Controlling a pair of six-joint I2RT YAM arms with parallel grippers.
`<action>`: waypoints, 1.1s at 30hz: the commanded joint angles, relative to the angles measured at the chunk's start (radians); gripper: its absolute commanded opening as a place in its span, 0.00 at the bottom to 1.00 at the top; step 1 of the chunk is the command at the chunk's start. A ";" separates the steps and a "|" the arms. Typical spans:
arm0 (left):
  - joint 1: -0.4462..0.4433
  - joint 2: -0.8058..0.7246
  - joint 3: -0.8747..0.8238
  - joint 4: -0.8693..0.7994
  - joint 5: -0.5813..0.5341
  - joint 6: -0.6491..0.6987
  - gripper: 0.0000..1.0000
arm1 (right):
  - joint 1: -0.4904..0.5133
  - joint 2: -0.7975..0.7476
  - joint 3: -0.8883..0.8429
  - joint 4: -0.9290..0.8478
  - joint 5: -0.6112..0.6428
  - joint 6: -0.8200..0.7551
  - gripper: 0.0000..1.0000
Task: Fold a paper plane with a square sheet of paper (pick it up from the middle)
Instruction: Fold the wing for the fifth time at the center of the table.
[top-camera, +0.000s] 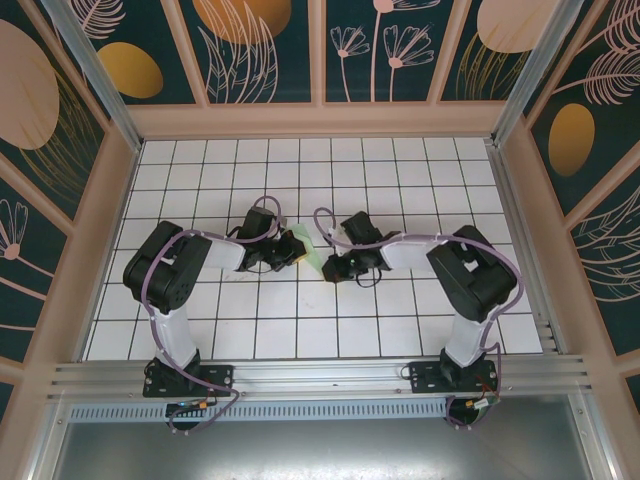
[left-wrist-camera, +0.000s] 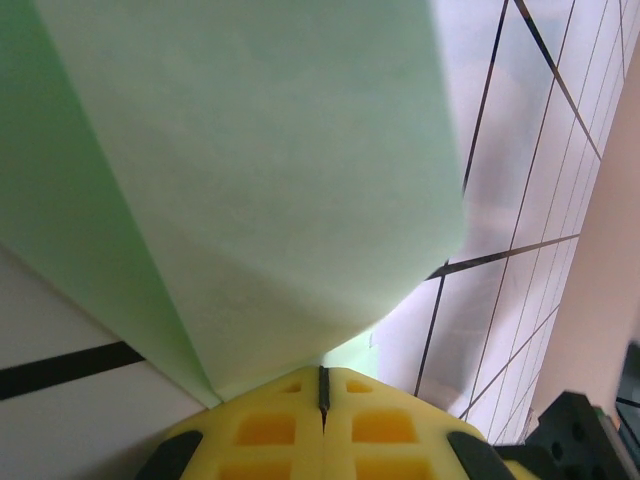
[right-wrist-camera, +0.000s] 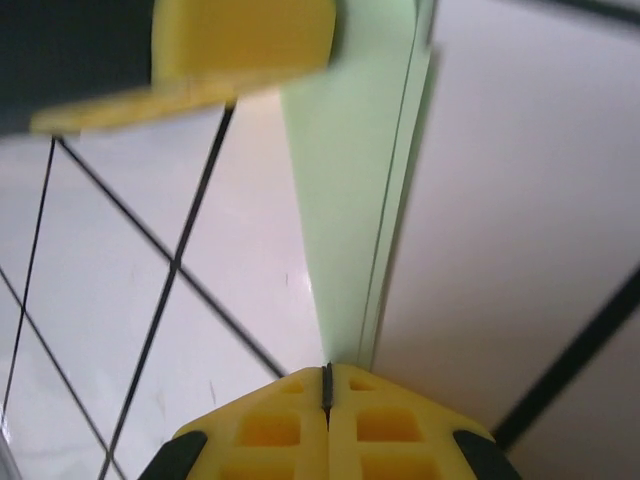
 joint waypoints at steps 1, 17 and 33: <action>0.005 0.088 -0.034 -0.083 -0.202 0.033 0.00 | 0.003 -0.066 -0.036 -0.145 -0.010 -0.069 0.00; 0.005 0.068 -0.029 -0.062 -0.154 0.068 0.00 | 0.000 0.080 0.154 0.072 0.036 0.119 0.00; 0.005 -0.022 0.011 0.095 -0.018 0.225 0.18 | 0.001 0.184 0.151 -0.077 0.119 0.083 0.00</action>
